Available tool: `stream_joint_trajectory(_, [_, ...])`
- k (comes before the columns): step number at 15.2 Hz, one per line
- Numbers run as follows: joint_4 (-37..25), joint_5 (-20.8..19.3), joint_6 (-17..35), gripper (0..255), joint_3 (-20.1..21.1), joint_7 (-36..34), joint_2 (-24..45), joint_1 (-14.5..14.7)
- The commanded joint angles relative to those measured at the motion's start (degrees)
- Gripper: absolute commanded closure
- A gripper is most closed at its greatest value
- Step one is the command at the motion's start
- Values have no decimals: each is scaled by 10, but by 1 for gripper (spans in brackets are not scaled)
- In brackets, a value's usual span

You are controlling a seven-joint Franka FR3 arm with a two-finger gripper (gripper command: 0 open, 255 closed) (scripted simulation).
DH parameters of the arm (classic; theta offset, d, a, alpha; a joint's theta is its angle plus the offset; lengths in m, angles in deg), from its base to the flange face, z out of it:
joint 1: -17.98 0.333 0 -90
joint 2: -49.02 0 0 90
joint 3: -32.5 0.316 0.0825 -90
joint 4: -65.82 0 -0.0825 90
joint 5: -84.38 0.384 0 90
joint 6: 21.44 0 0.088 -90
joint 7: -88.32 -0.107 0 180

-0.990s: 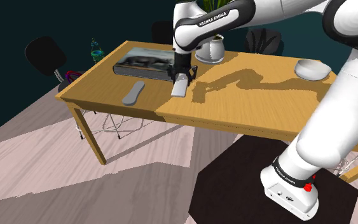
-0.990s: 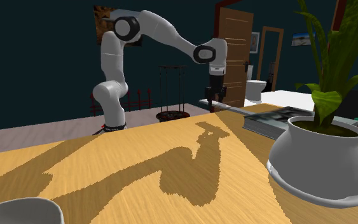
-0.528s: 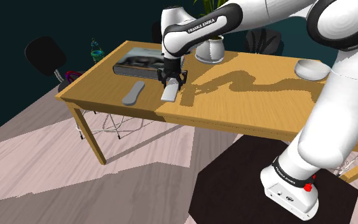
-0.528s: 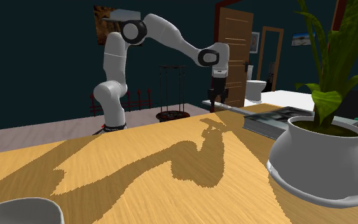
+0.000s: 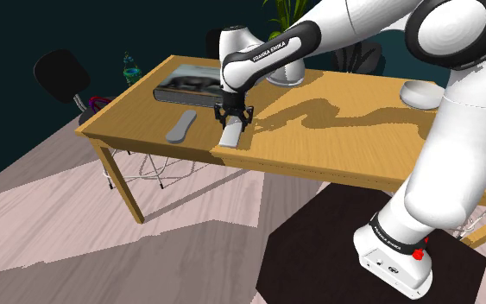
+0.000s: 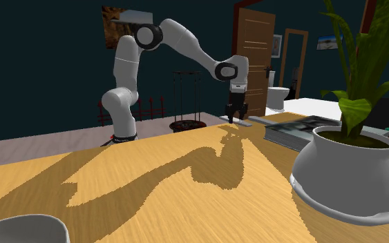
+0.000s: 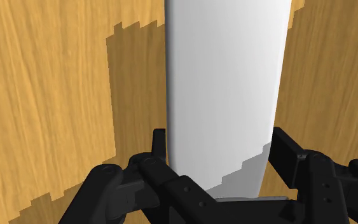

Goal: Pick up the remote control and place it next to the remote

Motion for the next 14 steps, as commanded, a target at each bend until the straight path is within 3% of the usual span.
stream_joint_trajectory(1, [6, -2, 14, 255, 0, -2, 7, 1])
stream_joint_trajectory(10, [10, -3, 23, 255, -1, -3, 13, 1])
stream_joint_trajectory(11, [10, -3, 23, 0, -1, -3, 13, 1])
stream_joint_trajectory(14, [10, -3, 23, 0, -1, -3, 13, 1])
